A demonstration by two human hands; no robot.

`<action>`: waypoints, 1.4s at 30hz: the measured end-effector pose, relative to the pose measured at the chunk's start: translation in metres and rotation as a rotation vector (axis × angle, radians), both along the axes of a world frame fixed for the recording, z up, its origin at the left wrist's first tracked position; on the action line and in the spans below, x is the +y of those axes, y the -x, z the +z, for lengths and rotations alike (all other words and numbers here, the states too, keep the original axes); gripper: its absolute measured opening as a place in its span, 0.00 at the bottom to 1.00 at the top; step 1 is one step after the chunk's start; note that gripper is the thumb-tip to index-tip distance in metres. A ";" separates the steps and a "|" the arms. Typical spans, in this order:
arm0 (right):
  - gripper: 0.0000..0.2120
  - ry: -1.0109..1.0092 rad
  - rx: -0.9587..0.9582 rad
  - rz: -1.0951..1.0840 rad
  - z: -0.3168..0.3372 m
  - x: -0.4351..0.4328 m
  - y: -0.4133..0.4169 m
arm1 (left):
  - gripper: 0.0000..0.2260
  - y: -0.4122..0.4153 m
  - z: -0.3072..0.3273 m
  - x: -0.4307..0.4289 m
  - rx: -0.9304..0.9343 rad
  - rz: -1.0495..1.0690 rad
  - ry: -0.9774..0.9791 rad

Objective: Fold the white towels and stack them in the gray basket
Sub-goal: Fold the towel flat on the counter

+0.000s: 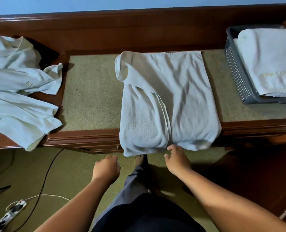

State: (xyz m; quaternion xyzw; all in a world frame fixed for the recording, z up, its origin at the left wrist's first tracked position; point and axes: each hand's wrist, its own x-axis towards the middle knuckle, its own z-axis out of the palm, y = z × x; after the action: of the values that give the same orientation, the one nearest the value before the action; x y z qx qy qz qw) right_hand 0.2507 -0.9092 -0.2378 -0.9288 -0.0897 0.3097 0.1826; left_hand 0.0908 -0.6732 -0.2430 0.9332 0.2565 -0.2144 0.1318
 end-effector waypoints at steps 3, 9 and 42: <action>0.13 -0.047 -0.156 0.088 0.005 0.023 -0.021 | 0.04 -0.026 0.000 0.017 -0.174 0.117 0.075; 0.22 -0.015 -0.327 0.148 0.015 0.075 -0.087 | 0.08 -0.097 0.001 0.047 -0.323 0.350 0.293; 0.14 -0.234 -0.249 -0.253 -0.024 0.240 -0.439 | 0.27 -0.473 -0.014 0.247 -0.372 0.624 0.933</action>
State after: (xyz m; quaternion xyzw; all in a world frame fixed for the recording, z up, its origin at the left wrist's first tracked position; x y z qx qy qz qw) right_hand 0.6897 -0.6694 -0.2617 -0.9363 -0.0296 0.1545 0.3140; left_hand 0.5634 -0.4262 -0.2567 0.6791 0.3701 -0.0885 0.6277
